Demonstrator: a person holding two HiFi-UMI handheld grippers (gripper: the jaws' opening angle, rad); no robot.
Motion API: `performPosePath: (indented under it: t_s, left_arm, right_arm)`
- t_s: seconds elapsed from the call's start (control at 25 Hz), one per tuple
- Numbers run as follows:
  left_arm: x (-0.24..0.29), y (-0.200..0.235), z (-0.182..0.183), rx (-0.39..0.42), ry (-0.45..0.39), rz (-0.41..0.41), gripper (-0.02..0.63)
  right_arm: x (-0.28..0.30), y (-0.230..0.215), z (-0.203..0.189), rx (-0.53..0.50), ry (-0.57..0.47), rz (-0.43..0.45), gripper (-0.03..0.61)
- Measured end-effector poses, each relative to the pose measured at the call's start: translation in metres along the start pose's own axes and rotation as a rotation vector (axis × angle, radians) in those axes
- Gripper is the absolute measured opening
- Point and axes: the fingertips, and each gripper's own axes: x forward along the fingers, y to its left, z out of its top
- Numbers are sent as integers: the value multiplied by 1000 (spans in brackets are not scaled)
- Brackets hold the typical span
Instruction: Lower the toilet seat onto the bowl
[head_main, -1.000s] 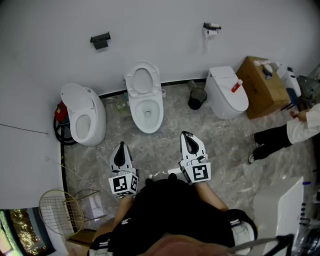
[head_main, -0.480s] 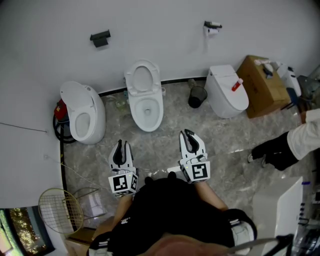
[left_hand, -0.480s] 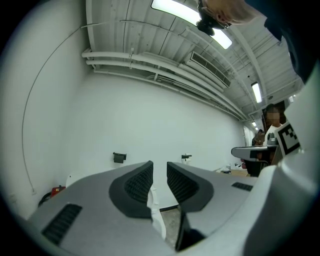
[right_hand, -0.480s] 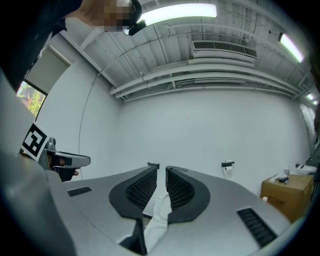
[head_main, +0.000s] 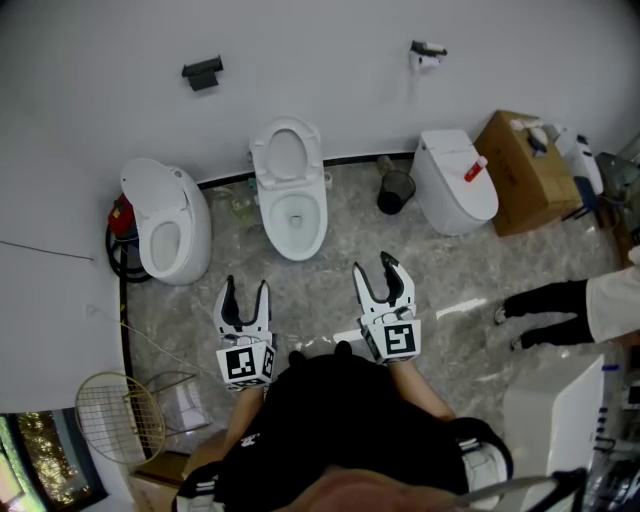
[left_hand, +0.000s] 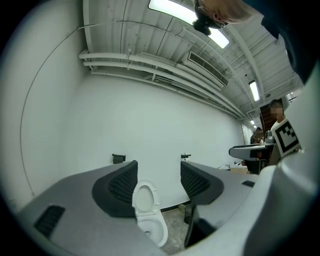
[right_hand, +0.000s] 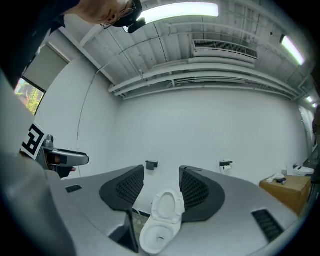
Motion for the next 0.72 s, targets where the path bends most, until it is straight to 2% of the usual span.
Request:
performPosePath:
  t_s: [0.4, 0.52, 0.72]
  left_arm:
    - [2, 6, -4, 17, 19, 23, 461]
    - [-1, 9, -3, 14, 19, 17, 486]
    - [-9, 19, 1, 19, 22, -3, 489]
  right_arm:
    - [5, 2, -1, 13, 22, 10, 380]
    - [5, 9, 1, 10, 25, 19, 387]
    - [5, 25, 5, 4, 26, 14, 387]
